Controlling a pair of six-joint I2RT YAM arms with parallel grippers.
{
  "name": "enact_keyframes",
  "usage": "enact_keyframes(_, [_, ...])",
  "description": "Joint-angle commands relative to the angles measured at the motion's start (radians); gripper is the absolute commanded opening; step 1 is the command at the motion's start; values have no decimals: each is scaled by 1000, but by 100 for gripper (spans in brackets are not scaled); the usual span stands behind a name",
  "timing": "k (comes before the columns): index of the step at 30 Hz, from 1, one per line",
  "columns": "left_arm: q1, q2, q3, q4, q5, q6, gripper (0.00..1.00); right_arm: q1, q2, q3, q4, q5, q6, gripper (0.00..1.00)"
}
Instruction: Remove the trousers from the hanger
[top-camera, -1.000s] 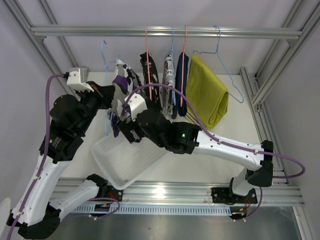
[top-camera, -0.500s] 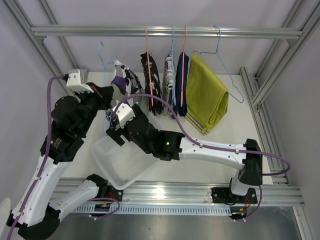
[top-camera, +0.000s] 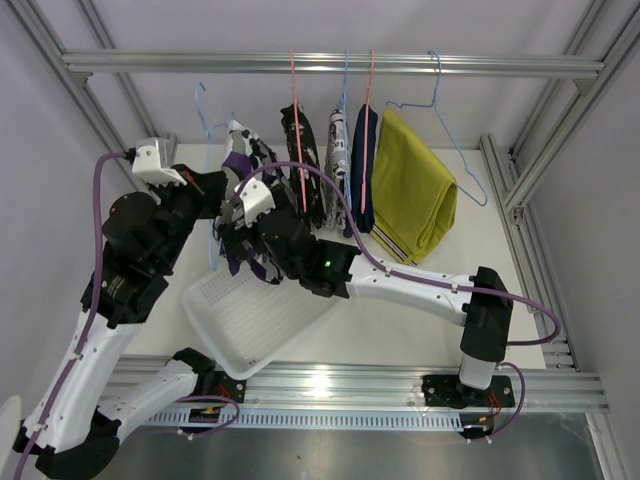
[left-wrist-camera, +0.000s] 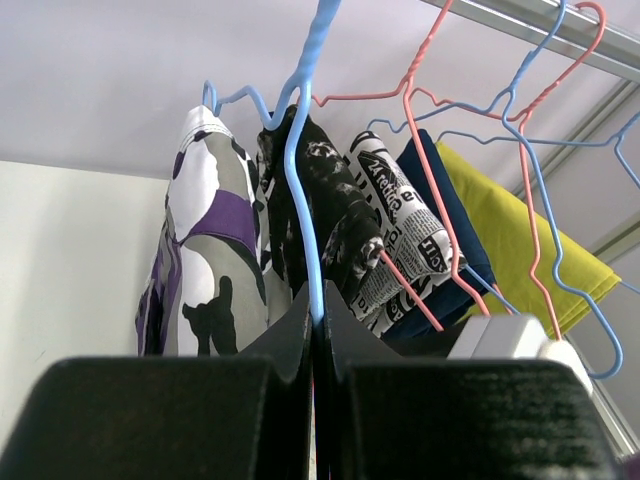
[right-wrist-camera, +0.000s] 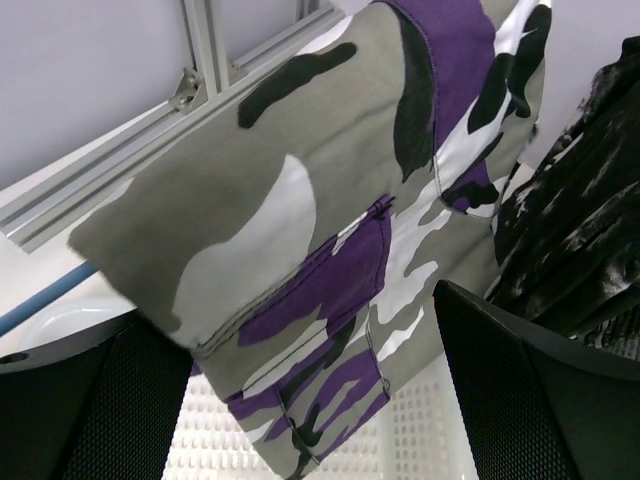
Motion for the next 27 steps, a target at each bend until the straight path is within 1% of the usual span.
enact_keyframes(1, [-5,-34,16,196,8,14,0,-18,15,57,90,-1,2,100])
enact_keyframes(10, [-5,-31,13,196,16,9,0,-35,22,49,169,40,-16,99])
enact_keyframes(14, [-5,-31,12,198,16,9,0,-36,31,46,217,84,-36,98])
enact_keyframes(17, [-5,-31,12,199,19,11,1,-38,41,43,246,109,-56,90])
enact_keyframes(18, [-7,-31,13,199,19,11,0,-38,43,43,251,112,-62,83])
enact_keyframes(20, [-7,-33,12,199,18,12,0,-41,43,39,263,120,-64,74])
enact_keyframes(21, [-5,-33,13,199,19,14,0,-42,43,39,263,118,-58,67])
enact_keyframes(23, [-5,-33,13,199,19,14,0,-47,42,37,265,108,-53,60])
enact_keyframes(24, [-4,-34,12,199,22,14,0,-50,42,39,265,105,-52,53])
enact_keyframes(27, [-2,-36,13,199,22,15,0,-55,45,46,269,100,-55,48])
